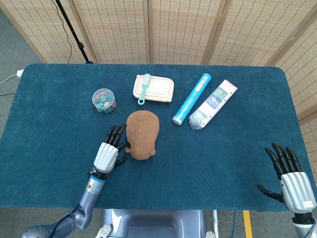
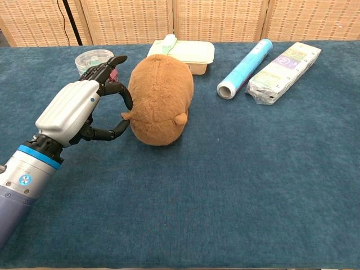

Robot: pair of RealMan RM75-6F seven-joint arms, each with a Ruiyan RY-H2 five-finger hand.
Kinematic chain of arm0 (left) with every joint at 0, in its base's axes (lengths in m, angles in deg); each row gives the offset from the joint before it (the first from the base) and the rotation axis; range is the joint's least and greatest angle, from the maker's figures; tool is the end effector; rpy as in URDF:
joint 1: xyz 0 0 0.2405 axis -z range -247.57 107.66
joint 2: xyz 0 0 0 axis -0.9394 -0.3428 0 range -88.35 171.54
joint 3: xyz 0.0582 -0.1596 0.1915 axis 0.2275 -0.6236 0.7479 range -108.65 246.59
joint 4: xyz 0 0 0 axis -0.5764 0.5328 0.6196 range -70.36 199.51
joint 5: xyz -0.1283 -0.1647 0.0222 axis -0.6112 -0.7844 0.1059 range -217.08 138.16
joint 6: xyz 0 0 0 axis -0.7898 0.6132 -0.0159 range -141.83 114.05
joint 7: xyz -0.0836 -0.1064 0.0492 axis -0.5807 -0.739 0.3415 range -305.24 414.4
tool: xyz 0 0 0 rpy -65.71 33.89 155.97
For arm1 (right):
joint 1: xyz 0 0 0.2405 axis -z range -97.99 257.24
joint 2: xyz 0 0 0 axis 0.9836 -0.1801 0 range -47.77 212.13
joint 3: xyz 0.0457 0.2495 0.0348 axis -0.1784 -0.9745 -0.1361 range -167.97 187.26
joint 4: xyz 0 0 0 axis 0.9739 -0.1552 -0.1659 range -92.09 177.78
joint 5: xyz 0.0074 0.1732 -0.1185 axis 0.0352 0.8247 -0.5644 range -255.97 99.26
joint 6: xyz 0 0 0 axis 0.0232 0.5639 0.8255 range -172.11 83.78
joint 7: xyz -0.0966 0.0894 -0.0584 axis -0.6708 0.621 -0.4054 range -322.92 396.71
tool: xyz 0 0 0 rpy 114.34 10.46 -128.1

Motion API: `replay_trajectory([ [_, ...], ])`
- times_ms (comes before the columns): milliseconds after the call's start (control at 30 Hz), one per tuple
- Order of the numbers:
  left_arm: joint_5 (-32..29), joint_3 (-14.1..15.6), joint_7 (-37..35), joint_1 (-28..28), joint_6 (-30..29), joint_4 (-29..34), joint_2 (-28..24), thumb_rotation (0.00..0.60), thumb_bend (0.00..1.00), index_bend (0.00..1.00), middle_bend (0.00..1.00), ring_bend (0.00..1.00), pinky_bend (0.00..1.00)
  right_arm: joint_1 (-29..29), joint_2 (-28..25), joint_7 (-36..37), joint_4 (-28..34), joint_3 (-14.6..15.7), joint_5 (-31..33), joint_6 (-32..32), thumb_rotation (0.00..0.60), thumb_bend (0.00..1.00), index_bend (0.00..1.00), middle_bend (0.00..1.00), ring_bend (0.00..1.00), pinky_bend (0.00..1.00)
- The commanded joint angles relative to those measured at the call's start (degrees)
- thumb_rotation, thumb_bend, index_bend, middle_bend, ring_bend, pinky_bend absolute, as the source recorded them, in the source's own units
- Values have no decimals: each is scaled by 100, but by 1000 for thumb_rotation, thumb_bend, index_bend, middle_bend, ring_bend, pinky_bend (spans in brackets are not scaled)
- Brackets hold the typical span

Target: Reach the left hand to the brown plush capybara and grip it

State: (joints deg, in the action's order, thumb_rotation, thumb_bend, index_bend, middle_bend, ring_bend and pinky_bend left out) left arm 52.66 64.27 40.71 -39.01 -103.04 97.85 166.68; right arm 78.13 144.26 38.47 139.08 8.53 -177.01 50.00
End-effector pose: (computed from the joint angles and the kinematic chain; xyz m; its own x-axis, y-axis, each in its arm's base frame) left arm -0.1697 0.2804 -0.0959 0.0978 -0.1015 0.9900 0.8616 -0.4892 -0.1352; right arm -0.2746 -0.1530 0.1694 0.3300 0.0952 0.9392 -0.9224 -0.1791 0.3422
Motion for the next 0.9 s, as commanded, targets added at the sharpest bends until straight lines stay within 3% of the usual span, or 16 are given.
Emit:
replay_trajectory([
  [33, -18, -27, 9, 28, 17, 16, -6, 600, 355, 522, 0, 0, 0, -1, 0, -8, 4, 3, -2, -3, 600, 0, 0, 0, 0, 0],
  [533, -27, -18, 59, 85, 80, 43, -10, 600, 402, 642, 0, 0, 0, 3, -17, 40, 10, 15, -36, 26, 600, 0, 0, 0, 0, 0],
  [900, -64, -58, 168, 116, 111, 159, -25, 600, 481, 660, 0, 0, 0, -11, -43, 103, 65, 15, -74, 38, 600, 0, 0, 0, 0, 0],
])
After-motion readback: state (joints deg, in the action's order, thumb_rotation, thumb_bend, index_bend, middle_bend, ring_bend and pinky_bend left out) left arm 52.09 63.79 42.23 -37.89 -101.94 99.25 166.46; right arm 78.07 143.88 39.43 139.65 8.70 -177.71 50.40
